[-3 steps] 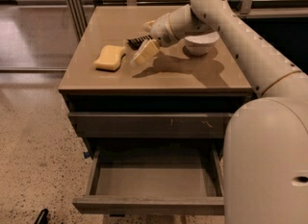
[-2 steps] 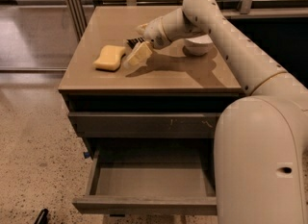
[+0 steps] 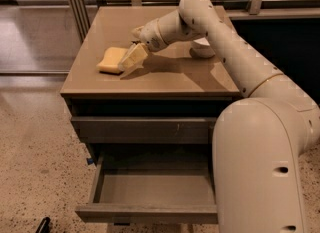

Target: Place sponge into middle drawer

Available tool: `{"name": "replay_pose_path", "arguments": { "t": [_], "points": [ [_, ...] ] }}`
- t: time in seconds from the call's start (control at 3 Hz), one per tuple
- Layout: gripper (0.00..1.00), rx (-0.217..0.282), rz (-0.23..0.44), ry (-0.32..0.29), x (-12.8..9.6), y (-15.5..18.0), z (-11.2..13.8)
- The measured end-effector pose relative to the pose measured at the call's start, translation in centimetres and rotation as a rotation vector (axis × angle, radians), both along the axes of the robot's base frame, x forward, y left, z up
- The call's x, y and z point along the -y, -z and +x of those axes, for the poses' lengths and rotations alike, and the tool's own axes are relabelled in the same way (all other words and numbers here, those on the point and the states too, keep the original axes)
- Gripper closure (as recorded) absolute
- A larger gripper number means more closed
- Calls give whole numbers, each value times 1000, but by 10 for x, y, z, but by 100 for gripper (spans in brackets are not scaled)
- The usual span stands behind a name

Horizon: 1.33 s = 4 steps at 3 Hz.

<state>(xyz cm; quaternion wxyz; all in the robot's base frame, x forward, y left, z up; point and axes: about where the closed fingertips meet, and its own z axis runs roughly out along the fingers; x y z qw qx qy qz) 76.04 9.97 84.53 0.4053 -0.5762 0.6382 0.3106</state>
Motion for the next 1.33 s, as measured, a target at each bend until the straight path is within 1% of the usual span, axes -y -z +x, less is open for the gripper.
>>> {"name": "replay_pose_path", "arguments": {
  "t": [0.67,1.0,1.33],
  "points": [
    [0,-24,9,35,-16,3,-13],
    [0,-37,11,36,-26,12,-26],
    [0,-49,7,37,-32,25,-33]
  ]
}}
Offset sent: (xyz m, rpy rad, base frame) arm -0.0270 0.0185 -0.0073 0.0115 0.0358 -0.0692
